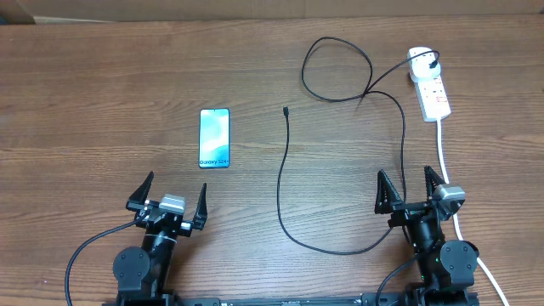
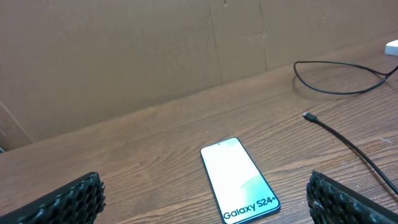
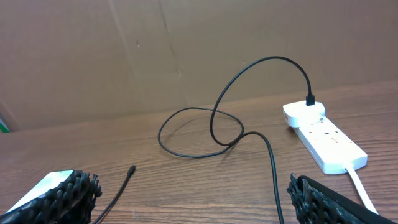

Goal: Plug charger to phone and switch on socket

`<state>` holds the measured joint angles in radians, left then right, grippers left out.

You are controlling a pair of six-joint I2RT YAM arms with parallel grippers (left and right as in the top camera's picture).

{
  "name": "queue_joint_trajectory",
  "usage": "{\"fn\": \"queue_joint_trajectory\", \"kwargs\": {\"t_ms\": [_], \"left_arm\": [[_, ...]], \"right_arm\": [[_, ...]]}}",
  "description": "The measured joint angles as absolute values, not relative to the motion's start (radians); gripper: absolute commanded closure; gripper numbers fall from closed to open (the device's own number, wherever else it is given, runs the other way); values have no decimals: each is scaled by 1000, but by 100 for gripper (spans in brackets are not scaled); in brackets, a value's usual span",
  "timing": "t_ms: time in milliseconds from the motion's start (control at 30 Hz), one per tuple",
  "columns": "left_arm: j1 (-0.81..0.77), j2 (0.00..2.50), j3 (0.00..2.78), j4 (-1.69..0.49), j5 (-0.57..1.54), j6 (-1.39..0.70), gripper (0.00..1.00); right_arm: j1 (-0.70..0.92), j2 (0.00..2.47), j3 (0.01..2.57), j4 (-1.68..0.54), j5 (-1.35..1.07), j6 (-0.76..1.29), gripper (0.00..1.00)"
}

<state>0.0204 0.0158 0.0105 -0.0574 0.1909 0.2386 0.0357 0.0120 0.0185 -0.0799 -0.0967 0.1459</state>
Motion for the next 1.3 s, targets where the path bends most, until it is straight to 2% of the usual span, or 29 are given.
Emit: {"fn": "queue_joint_trajectory", "kwargs": {"t_ms": [800, 1300], "left_arm": [[20, 24, 73, -61, 159, 144, 0], [20, 325, 411, -96, 157, 128, 0]], "right_arm": [[36, 12, 19, -80, -97, 146, 0], [36, 12, 19, -80, -97, 146, 0]]}}
